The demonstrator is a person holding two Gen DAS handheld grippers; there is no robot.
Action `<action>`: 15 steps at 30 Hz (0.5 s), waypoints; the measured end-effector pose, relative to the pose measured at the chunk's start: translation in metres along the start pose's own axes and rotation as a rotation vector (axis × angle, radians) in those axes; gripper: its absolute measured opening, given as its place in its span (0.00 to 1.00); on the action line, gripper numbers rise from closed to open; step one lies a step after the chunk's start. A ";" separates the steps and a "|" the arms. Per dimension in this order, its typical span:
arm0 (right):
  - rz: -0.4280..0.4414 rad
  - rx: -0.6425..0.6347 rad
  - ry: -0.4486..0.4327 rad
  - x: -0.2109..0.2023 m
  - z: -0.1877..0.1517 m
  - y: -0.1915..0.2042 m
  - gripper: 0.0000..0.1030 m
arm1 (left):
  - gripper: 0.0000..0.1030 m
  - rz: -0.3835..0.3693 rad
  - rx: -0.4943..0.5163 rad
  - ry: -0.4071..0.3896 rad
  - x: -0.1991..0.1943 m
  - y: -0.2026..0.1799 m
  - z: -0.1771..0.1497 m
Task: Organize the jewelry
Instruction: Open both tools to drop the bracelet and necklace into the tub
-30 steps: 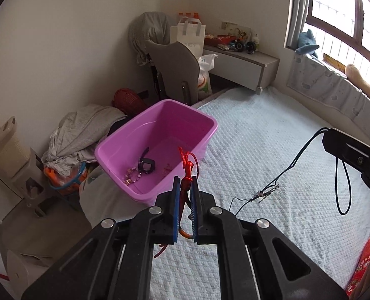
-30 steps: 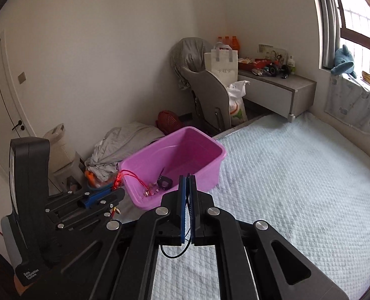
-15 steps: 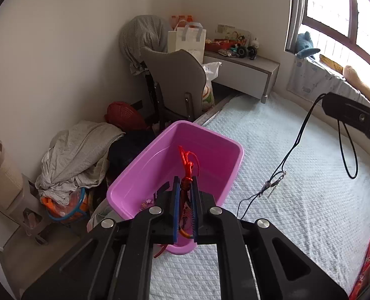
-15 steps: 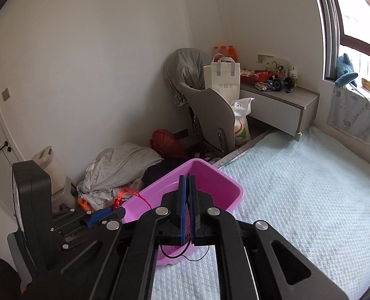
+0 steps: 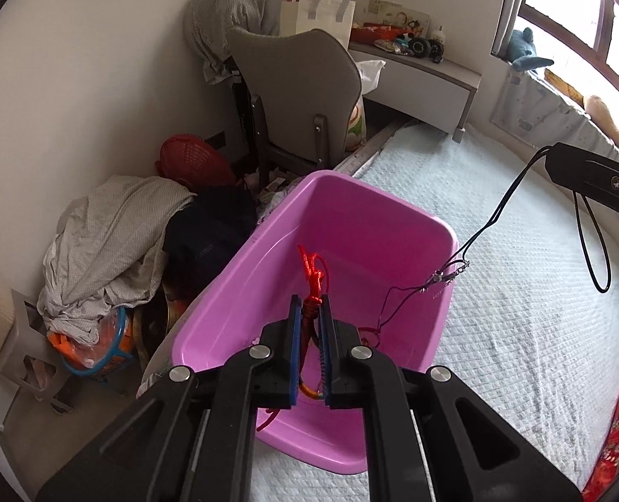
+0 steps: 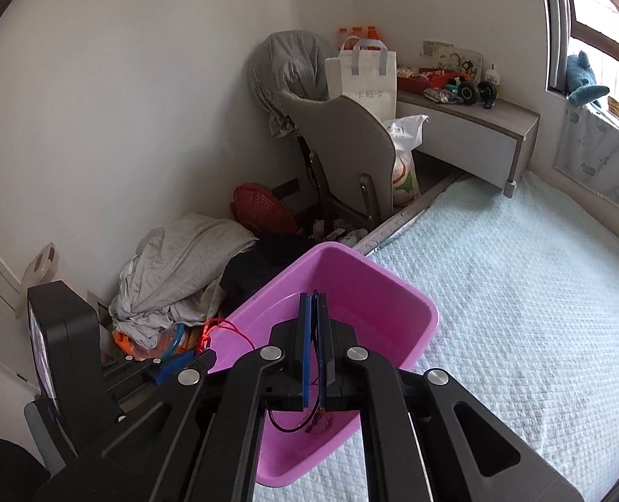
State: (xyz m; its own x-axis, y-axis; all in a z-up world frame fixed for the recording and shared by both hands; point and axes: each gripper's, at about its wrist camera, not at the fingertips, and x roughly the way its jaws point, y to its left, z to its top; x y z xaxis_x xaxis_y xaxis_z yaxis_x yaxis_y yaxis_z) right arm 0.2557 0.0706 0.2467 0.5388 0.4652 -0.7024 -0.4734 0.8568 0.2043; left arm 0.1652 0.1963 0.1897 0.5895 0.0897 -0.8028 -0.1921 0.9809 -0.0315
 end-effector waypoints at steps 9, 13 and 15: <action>-0.014 0.024 0.122 0.064 -0.009 -0.006 0.03 | 0.08 0.017 -0.004 0.079 0.043 0.012 0.002; -0.013 0.042 0.186 0.092 -0.016 -0.008 0.03 | 0.08 0.027 0.003 0.121 0.056 0.016 0.002; -0.010 0.056 0.224 0.105 -0.022 -0.010 0.03 | 0.08 0.033 0.007 0.139 0.062 0.018 0.003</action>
State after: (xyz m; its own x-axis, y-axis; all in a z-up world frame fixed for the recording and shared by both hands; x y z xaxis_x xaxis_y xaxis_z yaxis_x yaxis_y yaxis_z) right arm 0.3019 0.1060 0.1555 0.3721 0.4005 -0.8373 -0.4258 0.8753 0.2295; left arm 0.2006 0.2198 0.1405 0.4687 0.0977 -0.8779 -0.2036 0.9791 0.0003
